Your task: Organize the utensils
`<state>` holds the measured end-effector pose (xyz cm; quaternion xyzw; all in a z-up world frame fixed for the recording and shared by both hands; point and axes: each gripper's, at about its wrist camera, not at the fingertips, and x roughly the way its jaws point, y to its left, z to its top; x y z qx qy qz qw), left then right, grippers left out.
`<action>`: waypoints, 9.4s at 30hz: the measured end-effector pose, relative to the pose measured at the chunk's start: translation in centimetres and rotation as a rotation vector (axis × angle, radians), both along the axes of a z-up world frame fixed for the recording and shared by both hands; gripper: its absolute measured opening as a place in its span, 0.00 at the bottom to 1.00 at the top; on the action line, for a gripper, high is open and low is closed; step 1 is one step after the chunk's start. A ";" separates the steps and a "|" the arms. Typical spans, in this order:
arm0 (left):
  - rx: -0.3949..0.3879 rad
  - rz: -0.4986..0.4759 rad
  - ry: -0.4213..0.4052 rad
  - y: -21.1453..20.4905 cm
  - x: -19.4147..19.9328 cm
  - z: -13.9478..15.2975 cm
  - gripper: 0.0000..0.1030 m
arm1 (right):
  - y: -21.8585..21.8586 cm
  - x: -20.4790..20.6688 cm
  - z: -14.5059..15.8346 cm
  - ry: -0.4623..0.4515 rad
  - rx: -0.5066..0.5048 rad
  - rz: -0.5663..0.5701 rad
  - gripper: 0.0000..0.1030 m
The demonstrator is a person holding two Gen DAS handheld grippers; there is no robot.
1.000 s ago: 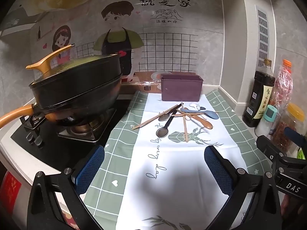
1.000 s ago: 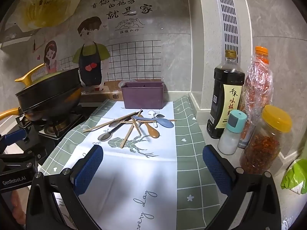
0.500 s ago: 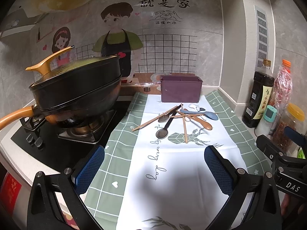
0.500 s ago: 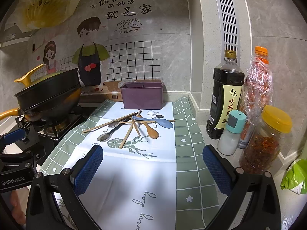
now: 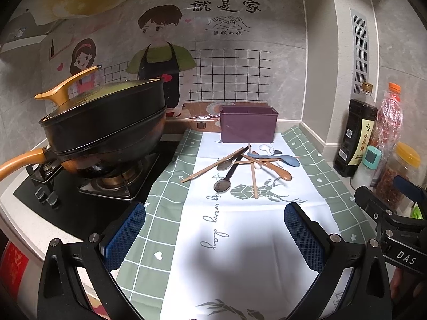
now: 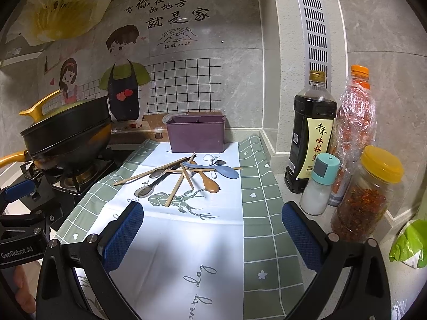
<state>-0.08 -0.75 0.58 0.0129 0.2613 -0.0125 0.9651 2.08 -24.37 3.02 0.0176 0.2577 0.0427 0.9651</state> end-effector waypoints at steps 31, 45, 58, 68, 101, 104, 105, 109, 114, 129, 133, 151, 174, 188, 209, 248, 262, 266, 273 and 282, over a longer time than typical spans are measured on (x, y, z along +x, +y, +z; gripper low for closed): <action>-0.001 -0.001 -0.022 -0.4 -0.6 1.0 1.00 | 0.1 -1.0 0.7 -0.033 0.000 0.005 1.00; -0.002 -0.001 -0.025 -0.4 -0.6 1.0 1.00 | 0.1 -0.8 0.7 -0.030 0.004 0.019 1.00; -0.006 -0.010 -0.007 -0.7 0.3 1.1 1.00 | 0.2 -0.2 0.6 -0.024 0.003 0.024 1.00; 0.004 -0.056 0.007 -0.8 4.0 1.0 1.00 | -0.5 3.0 1.5 -0.060 -0.017 0.000 1.00; -0.017 -0.188 0.214 2.3 19.9 -4.1 0.81 | 4.4 30.2 -10.3 0.418 -0.331 0.357 0.53; -0.034 -0.180 0.261 2.3 21.1 -4.7 0.76 | 4.6 31.7 -11.4 0.467 -0.320 0.378 0.45; -0.057 -0.184 0.281 2.2 21.7 -4.8 0.76 | 4.6 32.2 -11.8 0.486 -0.307 0.380 0.43; -0.124 -0.197 0.341 1.4 24.2 -5.1 0.75 | 4.3 33.2 -12.3 0.509 -0.271 0.360 0.31; -0.158 -0.223 0.392 -0.9 27.7 -5.3 0.68 | 3.3 32.2 -11.7 0.531 -0.218 0.366 0.15; -0.188 -0.304 0.730 -5.3 36.4 -11.7 0.17 | 1.3 29.7 -9.4 0.567 -0.135 0.275 0.05; -0.211 -0.334 0.718 -5.1 36.7 -11.6 0.06 | 0.6 29.9 -8.9 0.579 -0.075 0.217 0.10; -0.393 -0.246 0.650 1.5 31.1 -9.4 0.05 | 4.3 35.1 -11.8 0.582 -0.215 0.348 0.17; -0.087 -0.114 0.798 -4.6 40.5 -12.0 0.13 | 1.8 30.9 -8.5 0.539 -0.129 0.346 0.10; 0.041 -0.196 0.476 -4.1 34.1 -7.8 0.05 | 2.1 30.2 -8.2 0.522 -0.134 0.332 0.10; -0.121 -0.217 0.226 -0.1 30.3 1.5 0.05 | 2.6 28.2 -1.2 0.377 -0.104 0.391 0.10; -0.156 -0.106 -0.395 -3.8 44.4 10.7 0.05 | 2.0 44.2 9.5 0.069 -0.031 0.209 0.10; -0.186 -0.084 -0.357 -3.4 47.3 5.8 0.06 | 3.0 47.5 1.1 0.178 -0.047 0.222 0.10; -0.281 -0.055 -0.290 -1.0 46.7 4.1 0.06 | 2.9 47.1 -0.5 0.204 -0.042 0.233 0.10; -0.220 -0.065 -0.151 -1.5 46.2 -0.7 0.06 | 3.0 47.1 -2.7 0.251 -0.050 0.228 0.10; -0.175 -0.030 -0.012 -2.5 44.8 -1.7 0.31 | 3.5 45.8 -3.5 0.265 -0.073 0.213 0.40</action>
